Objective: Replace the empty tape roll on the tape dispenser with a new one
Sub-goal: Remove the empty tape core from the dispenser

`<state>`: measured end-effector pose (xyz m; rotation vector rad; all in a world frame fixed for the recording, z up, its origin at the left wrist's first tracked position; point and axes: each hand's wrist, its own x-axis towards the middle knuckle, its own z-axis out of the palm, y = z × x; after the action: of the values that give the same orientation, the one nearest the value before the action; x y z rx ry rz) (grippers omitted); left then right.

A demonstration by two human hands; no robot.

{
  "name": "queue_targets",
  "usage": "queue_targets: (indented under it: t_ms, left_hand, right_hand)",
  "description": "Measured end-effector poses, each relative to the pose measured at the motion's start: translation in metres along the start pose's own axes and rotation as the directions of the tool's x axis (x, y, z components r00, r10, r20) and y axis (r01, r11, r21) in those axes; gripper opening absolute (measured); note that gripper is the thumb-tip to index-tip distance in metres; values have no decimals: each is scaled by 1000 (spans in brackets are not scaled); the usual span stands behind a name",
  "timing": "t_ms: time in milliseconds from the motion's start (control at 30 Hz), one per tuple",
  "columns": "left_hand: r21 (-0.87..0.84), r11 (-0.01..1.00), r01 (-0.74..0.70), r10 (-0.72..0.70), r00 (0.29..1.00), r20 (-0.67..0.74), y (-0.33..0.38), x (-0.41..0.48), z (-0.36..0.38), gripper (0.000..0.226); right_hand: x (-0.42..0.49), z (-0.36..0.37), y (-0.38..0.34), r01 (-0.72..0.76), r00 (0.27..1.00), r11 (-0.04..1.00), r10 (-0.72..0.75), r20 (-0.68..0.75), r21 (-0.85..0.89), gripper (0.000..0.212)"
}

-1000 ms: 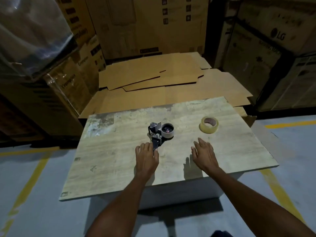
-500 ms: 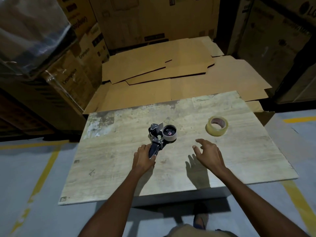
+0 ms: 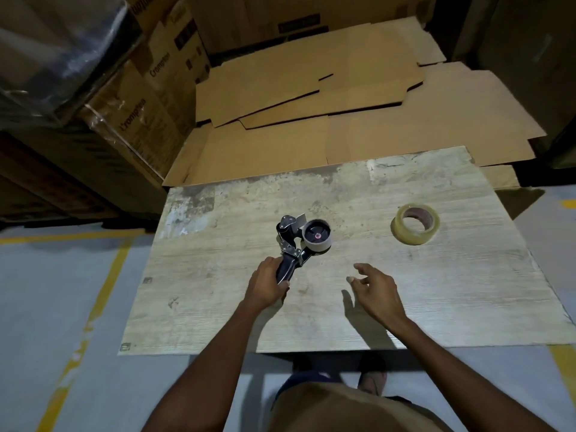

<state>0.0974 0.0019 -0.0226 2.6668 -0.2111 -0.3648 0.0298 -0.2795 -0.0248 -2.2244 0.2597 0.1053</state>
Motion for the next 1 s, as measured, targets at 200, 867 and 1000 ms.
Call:
queue_targets:
  t_ms: [200, 867, 1000]
  left_hand:
    - [94, 983, -158, 157, 987, 12, -25, 5, 3, 66]
    - [-490, 860, -143, 68, 984, -167, -49, 27, -23, 28]
    - [-488, 873, -6, -73, 987, -143, -35, 41, -20, 32]
  right_hand:
    - [-5, 7, -6, 78, 995, 993, -83, -60, -83, 47]
    - [9, 38, -39, 32, 995, 991, -44, -89, -127, 55]
    - [17, 40, -46, 21, 997, 990, -32, -72, -141, 60]
